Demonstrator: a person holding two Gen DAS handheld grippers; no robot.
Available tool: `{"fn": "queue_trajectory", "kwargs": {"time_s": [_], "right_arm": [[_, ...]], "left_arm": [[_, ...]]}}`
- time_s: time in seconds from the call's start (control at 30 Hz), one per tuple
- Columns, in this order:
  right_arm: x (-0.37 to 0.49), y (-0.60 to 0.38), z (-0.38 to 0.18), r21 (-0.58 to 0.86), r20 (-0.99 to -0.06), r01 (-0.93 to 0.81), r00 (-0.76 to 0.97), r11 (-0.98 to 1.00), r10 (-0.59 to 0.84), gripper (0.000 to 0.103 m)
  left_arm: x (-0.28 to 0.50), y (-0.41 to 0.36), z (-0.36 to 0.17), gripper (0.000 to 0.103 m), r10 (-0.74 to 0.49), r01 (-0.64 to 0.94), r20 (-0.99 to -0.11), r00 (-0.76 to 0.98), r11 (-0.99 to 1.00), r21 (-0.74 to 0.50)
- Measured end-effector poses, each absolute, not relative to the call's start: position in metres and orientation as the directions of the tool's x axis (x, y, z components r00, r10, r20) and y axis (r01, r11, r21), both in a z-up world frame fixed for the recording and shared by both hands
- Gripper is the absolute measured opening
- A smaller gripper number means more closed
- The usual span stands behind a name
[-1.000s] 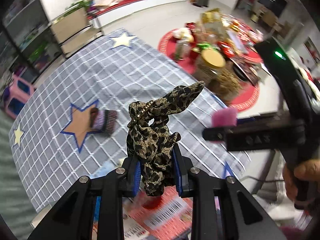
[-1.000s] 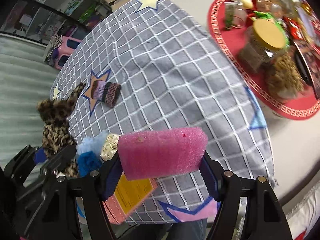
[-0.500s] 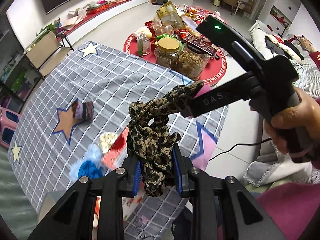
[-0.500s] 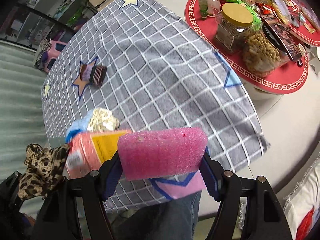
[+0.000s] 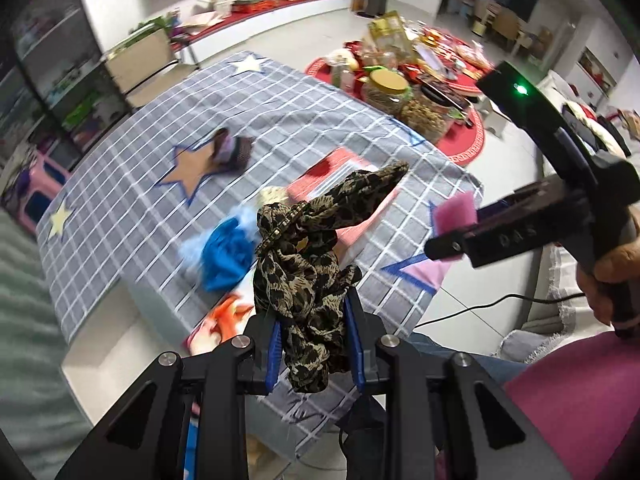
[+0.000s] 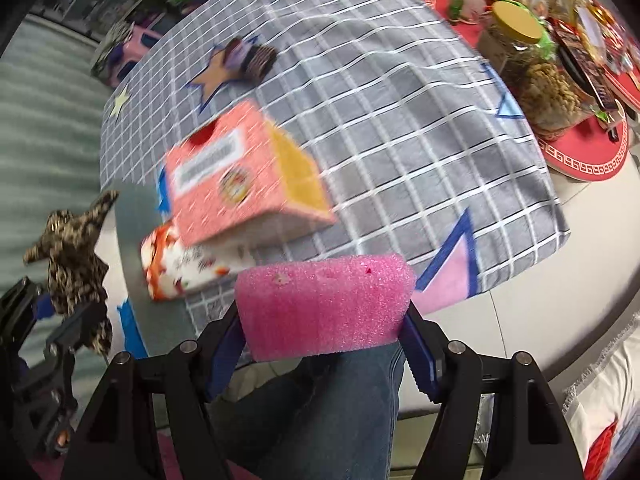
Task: Organize soft objects
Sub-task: 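Lift the leopard cloth and pink sponge and carry both over the white box, then lower the leopard cloth and pink sponge into the box and open both grippers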
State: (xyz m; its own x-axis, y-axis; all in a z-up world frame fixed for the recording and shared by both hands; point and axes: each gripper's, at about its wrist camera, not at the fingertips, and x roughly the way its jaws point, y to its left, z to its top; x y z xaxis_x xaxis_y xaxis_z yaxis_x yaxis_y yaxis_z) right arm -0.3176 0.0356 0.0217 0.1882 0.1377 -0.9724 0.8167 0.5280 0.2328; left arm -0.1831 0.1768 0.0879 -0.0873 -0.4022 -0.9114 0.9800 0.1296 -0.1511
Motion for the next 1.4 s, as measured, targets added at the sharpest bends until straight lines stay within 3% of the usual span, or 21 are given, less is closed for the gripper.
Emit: {"fn": "queue_trajectory", "kwargs": {"time_s": [0.43, 0.77, 1.4], "right_arm": [[-0.245, 0.112, 0.054, 0.226, -0.973, 0.608, 0.181, 0.761, 0.145, 0.072], [-0.173, 0.157, 0.081, 0.261, -0.958, 0.423, 0.222, 0.868, 0.180, 0.072], [-0.094, 0.235, 0.065, 0.274, -0.957, 0.169, 0.148, 0.947, 0.250, 0.072]], "left_arm": [[-0.119, 0.265, 0.081, 0.030, -0.395, 0.885, -0.917, 0.062, 0.447, -0.133], [-0.083, 0.326, 0.065, 0.030, -0.321, 0.743, -0.936, 0.144, 0.660, -0.112], [-0.080, 0.377, 0.040, 0.030, -0.242, 0.585, -0.956, 0.165, 0.804, -0.102]]}}
